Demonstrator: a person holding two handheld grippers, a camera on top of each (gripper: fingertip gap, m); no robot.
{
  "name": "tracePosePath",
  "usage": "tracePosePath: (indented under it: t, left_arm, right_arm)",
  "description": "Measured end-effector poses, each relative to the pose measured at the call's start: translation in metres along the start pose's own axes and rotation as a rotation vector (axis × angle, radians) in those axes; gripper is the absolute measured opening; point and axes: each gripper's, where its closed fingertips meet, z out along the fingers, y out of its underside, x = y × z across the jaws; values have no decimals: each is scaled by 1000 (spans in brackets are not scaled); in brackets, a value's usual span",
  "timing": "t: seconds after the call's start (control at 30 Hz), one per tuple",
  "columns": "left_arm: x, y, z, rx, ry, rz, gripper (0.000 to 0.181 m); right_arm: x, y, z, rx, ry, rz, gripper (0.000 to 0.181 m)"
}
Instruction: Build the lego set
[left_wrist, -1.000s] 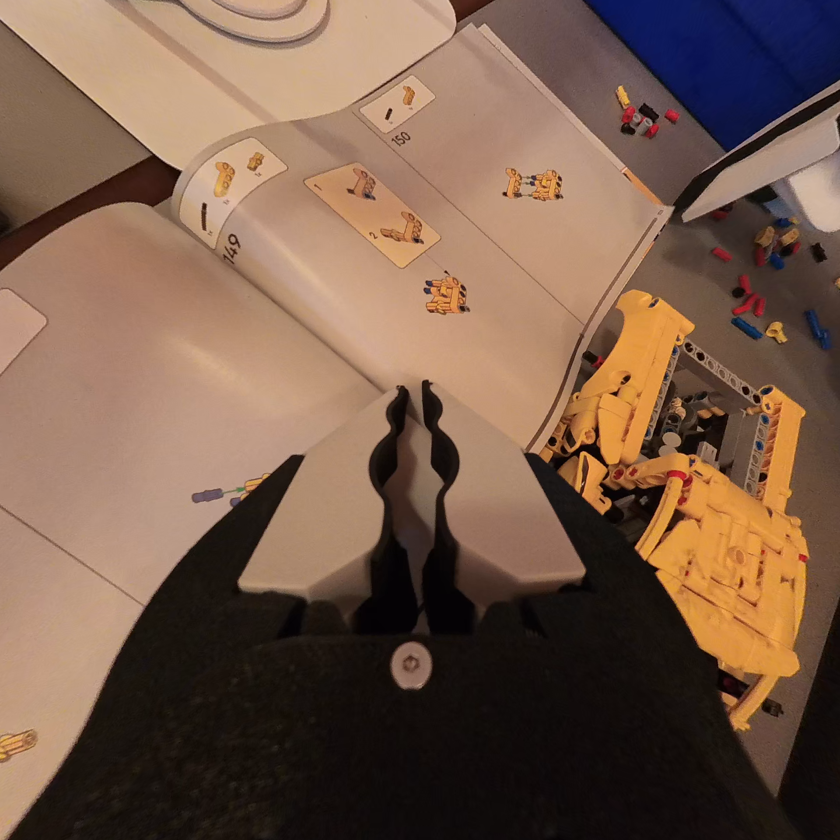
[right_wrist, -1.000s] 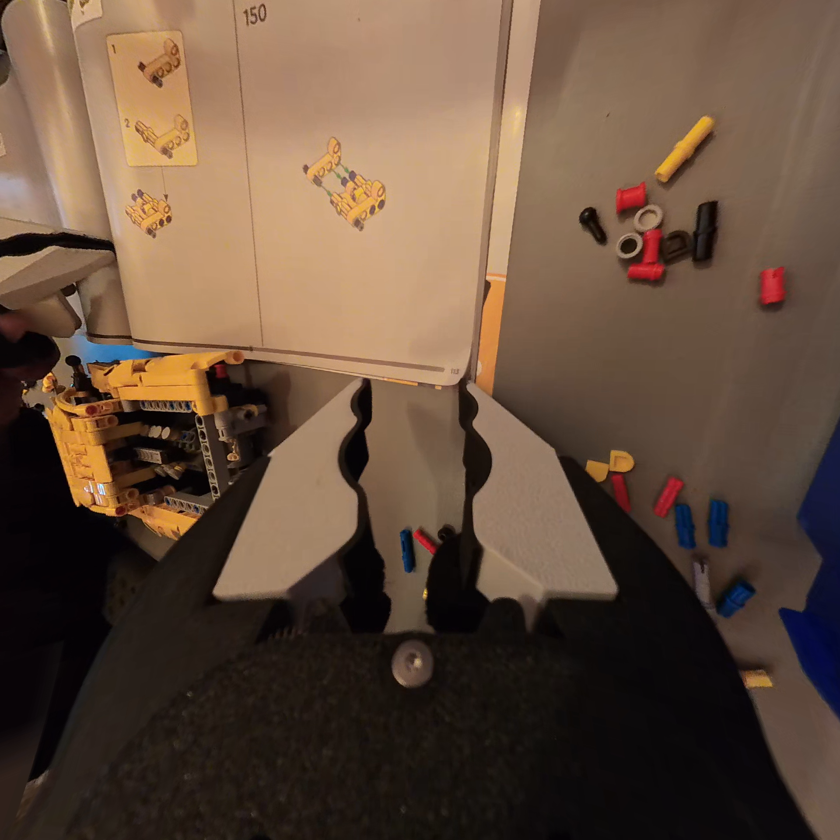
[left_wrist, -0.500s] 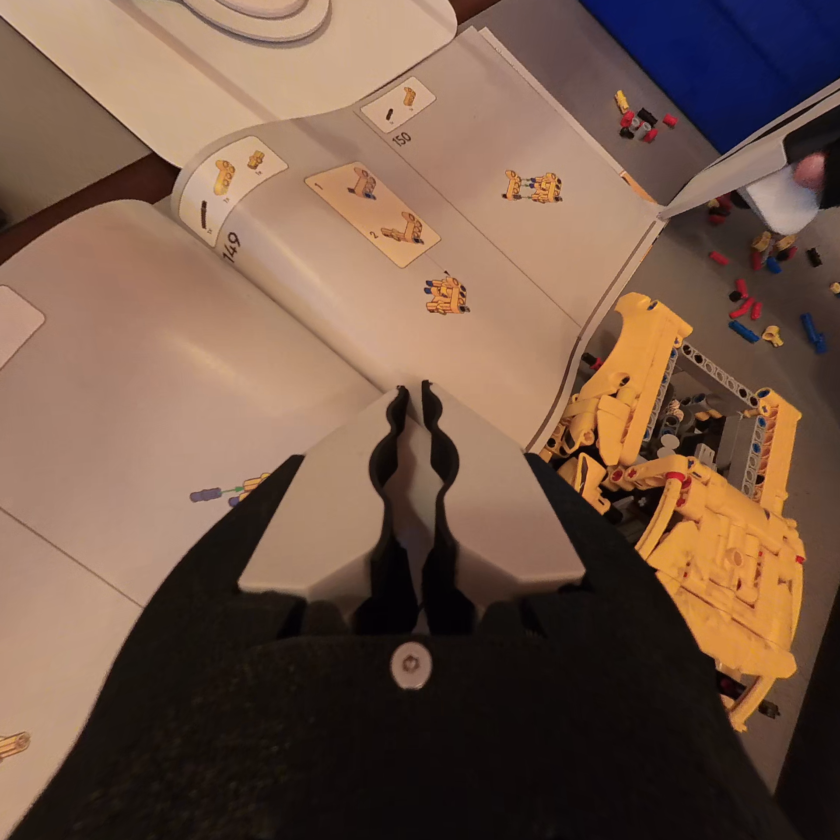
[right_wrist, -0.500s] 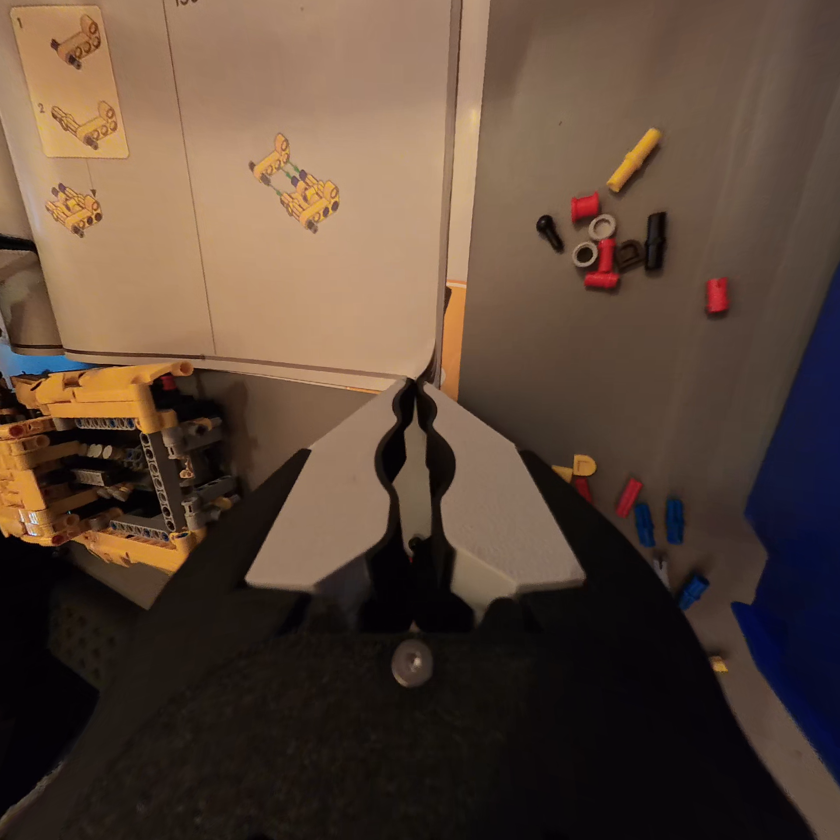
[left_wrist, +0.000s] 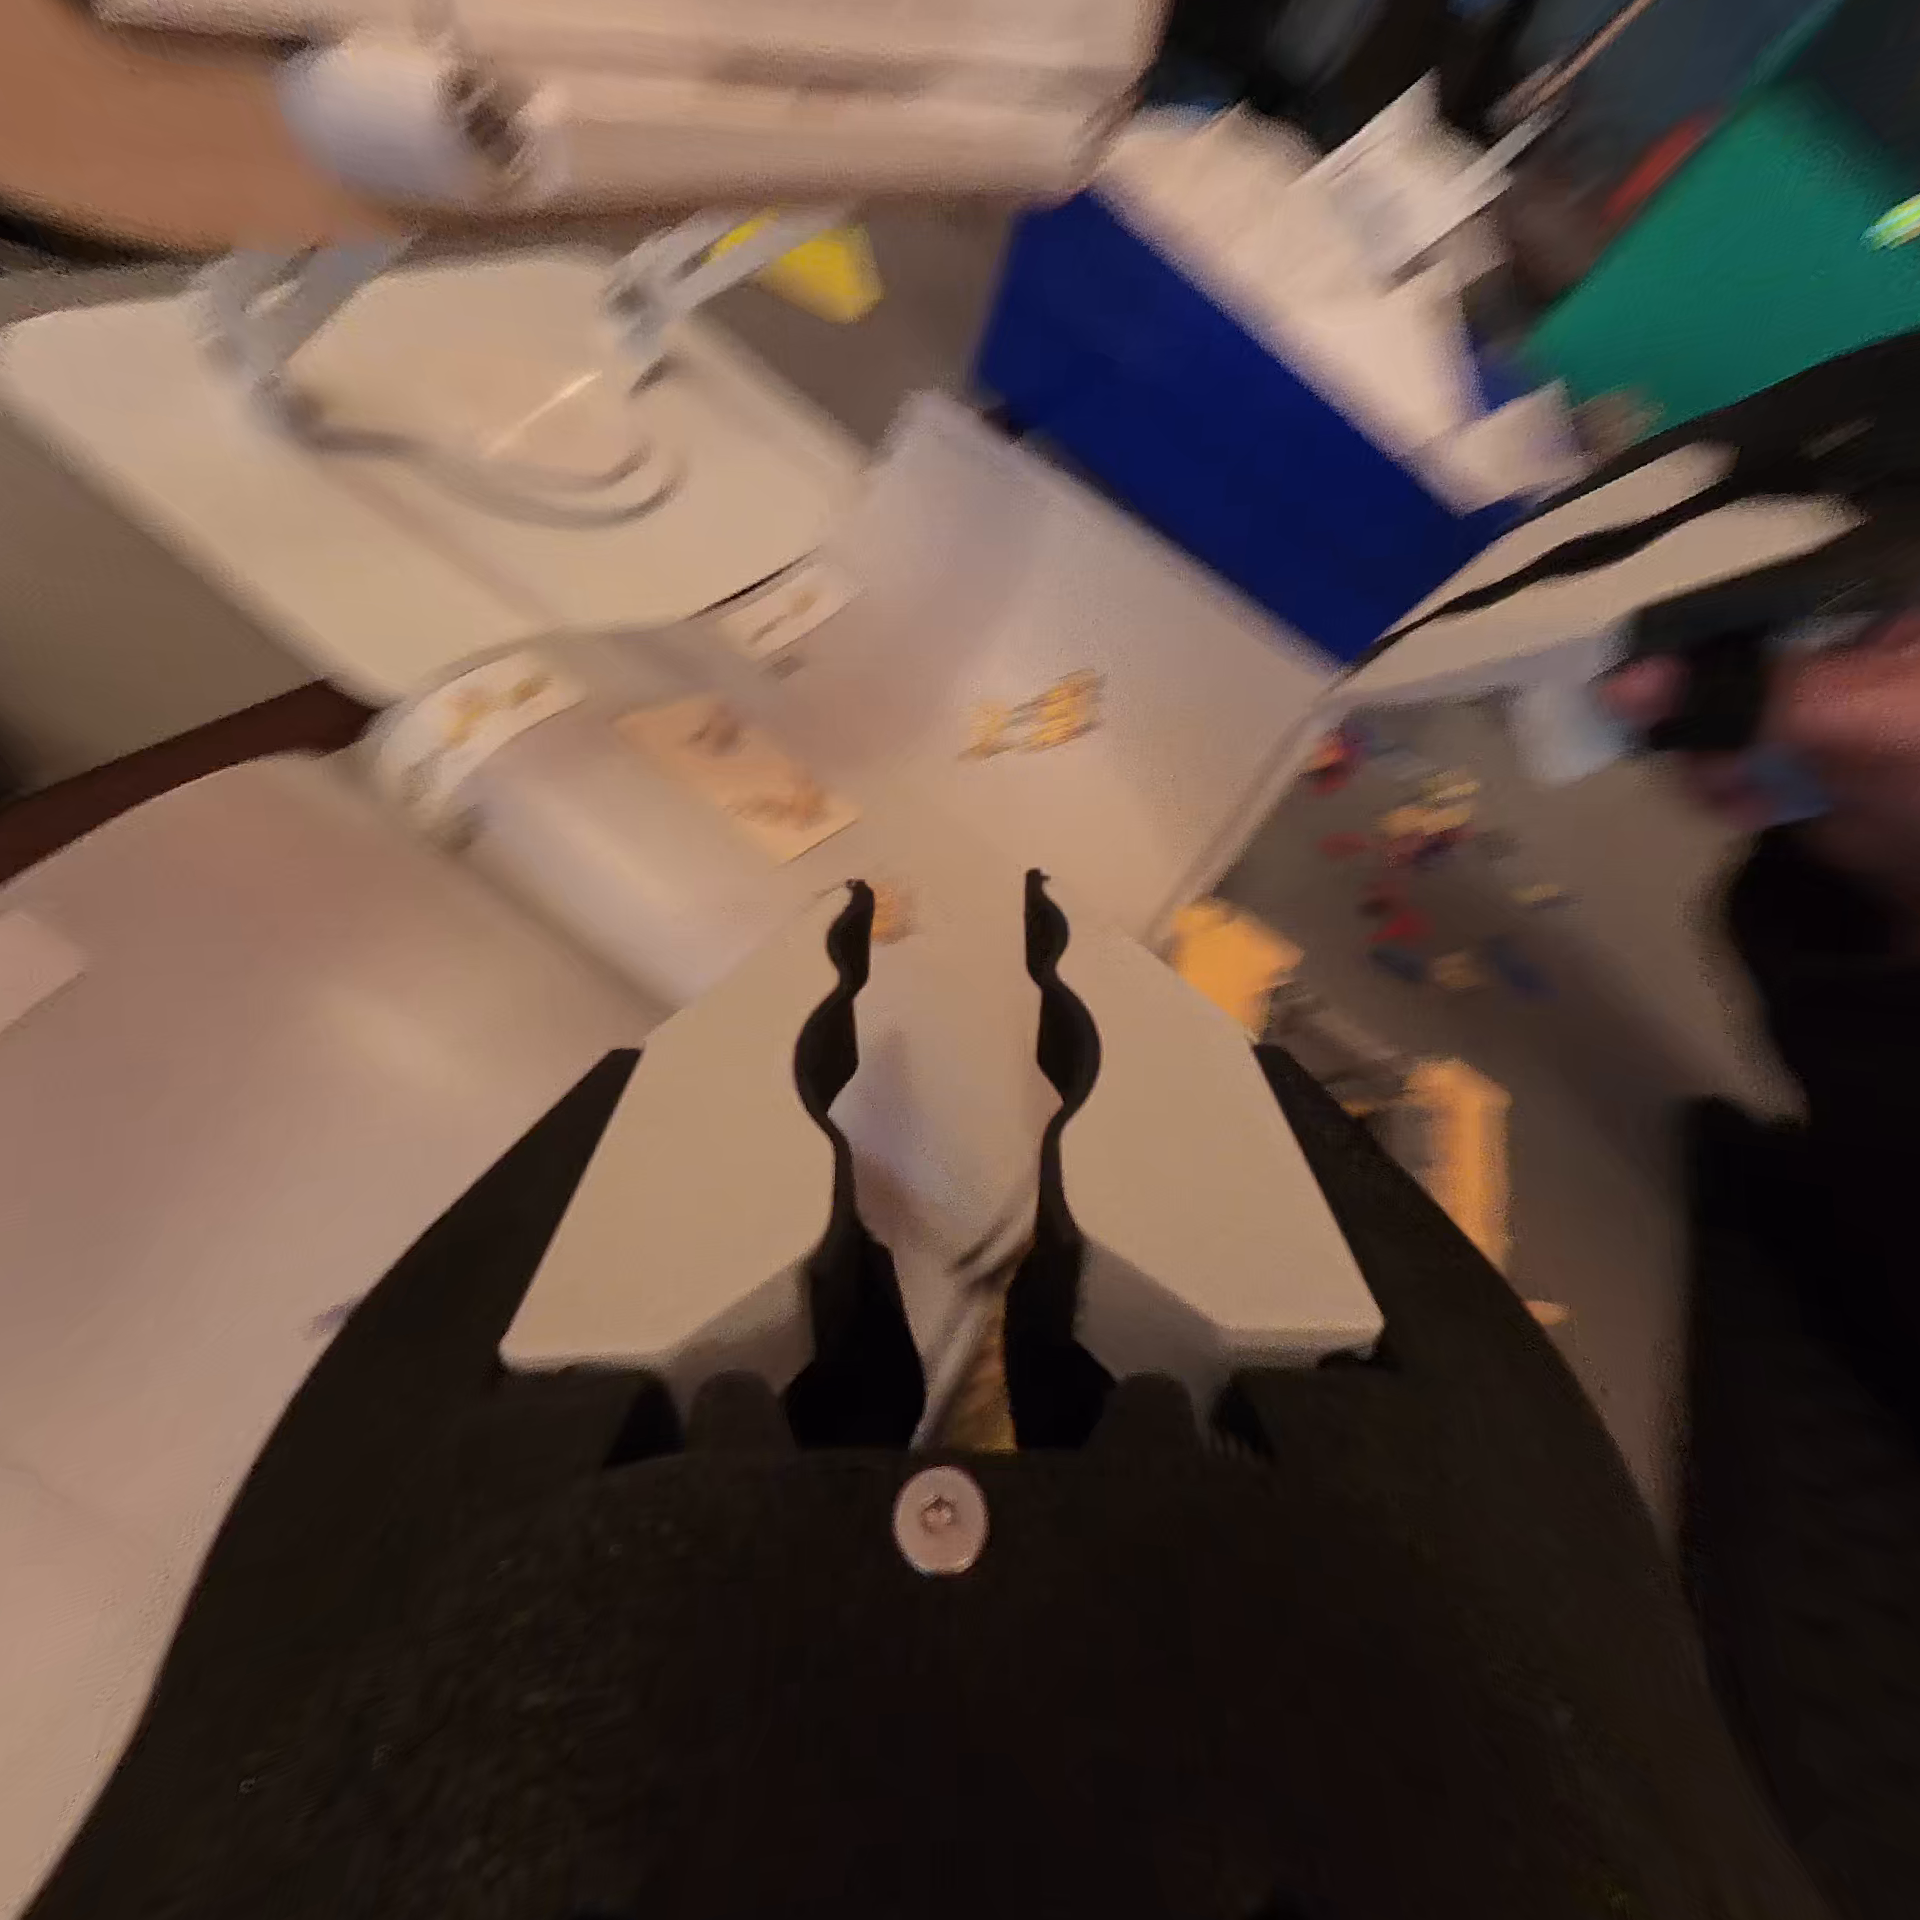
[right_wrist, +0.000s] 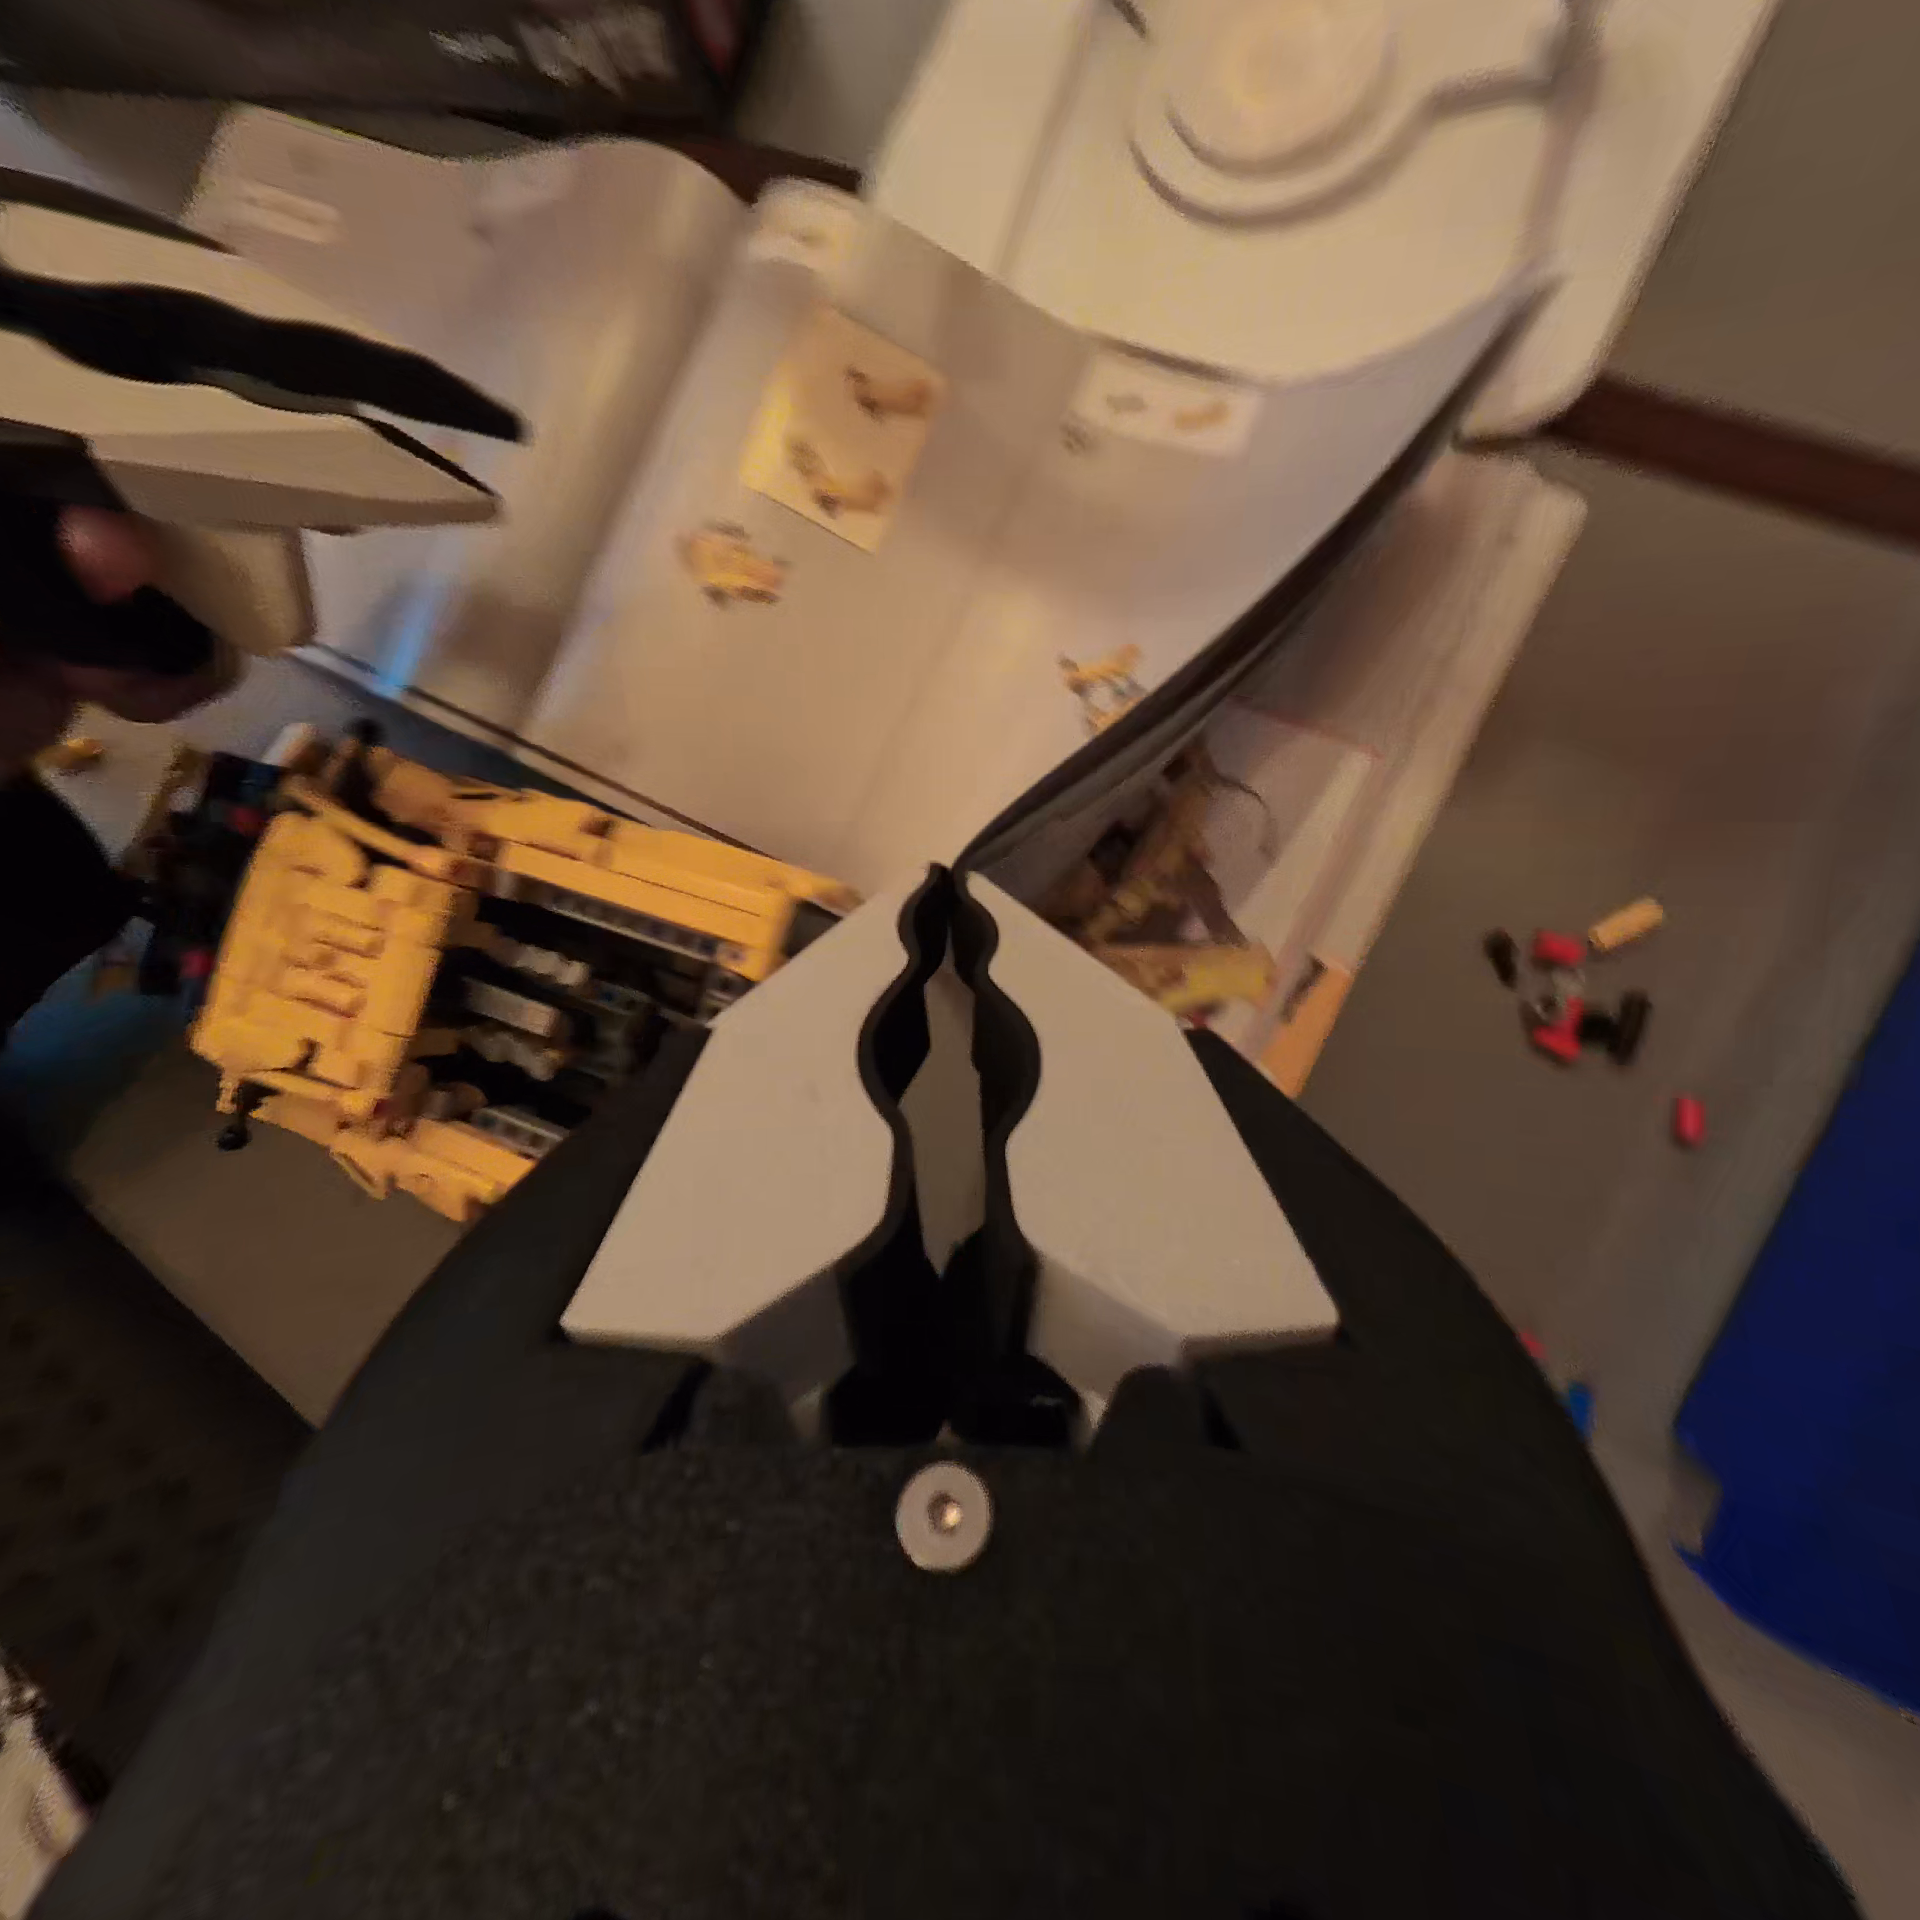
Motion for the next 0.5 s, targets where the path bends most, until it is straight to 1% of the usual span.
tracePosePath:
  t: [0.03, 0.1, 0.17, 0.2, 0.27, 0.33, 0.37, 0.4, 0.43, 0.47, 0.5]
  left_arm:
    - [13, -6, 0, 35, 72, -37, 32]
    - [39, -19, -3, 104, 251, -177, 40]
    - [51, -24, -5, 119, 375, -318, 45]
    - [50, -22, -4, 112, 390, -352, 46]
    - [41, -15, -1, 96, 366, -380, 46]
    - [31, -7, 2, 67, 329, -418, 45]
    - [30, -6, 2, 72, 344, -434, 45]
    - [31, -8, 0, 86, 374, -450, 38]
    - [33, -11, -3, 105, 409, -461, 18]
    - [33, -12, -5, 117, 423, -469, 3]
    - [32, -12, -5, 120, 414, -467, 0]
  right_arm:
    - [-16, -7, 1, 27, -26, -47, 0]
    - [-53, -15, 9, 53, -80, -168, 0]
    - [-77, -17, 20, 55, -48, -279, 0]
    - [-90, -15, 26, 47, -50, -348, 0]
    - [-108, -14, 35, 46, -32, -428, 0]
    - [-117, -11, 42, 39, 2, -485, 0]
    - [-122, -11, 45, 41, 1, -502, 0]
    - [-125, -11, 46, 47, -4, -510, 0]
    - [-126, -10, 47, 44, -12, -505, 0]
    - [-126, -10, 48, 43, -22, -493, 0]
    - [-127, -11, 47, 56, -41, -481, 0]
